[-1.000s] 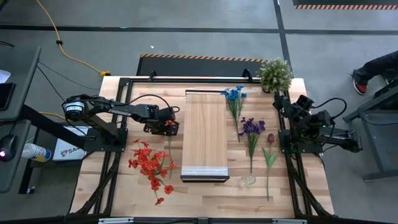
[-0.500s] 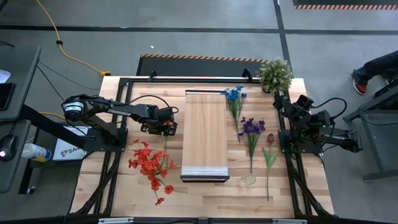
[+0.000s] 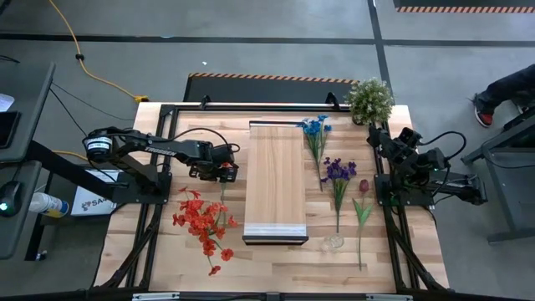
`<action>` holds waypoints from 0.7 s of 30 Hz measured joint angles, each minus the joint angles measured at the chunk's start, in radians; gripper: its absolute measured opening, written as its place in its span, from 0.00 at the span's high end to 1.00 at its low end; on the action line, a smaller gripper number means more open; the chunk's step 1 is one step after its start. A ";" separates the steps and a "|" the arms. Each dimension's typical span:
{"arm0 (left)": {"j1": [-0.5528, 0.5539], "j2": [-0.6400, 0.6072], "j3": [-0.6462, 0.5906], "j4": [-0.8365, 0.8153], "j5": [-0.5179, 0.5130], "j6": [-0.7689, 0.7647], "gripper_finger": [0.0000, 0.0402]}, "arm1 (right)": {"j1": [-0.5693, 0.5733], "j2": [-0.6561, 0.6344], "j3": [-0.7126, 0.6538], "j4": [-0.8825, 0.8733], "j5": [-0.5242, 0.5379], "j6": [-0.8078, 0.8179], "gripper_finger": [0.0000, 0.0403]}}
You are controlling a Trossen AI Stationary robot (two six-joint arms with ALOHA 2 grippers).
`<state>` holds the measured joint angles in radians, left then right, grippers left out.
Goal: Pick and place flowers into a vace then onto a shelf
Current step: Put the light orange flower into the left transparent vase
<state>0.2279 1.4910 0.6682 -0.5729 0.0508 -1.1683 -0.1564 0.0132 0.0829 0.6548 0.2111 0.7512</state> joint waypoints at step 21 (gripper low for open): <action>0.001 0.001 -0.005 -0.021 -0.043 -0.043 0.93 | 0.000 0.000 0.000 0.000 0.000 0.000 0.33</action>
<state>0.2287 1.4921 0.6636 -0.5941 0.0073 -1.2115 -0.1563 0.0132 0.0826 0.6548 0.2108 0.7510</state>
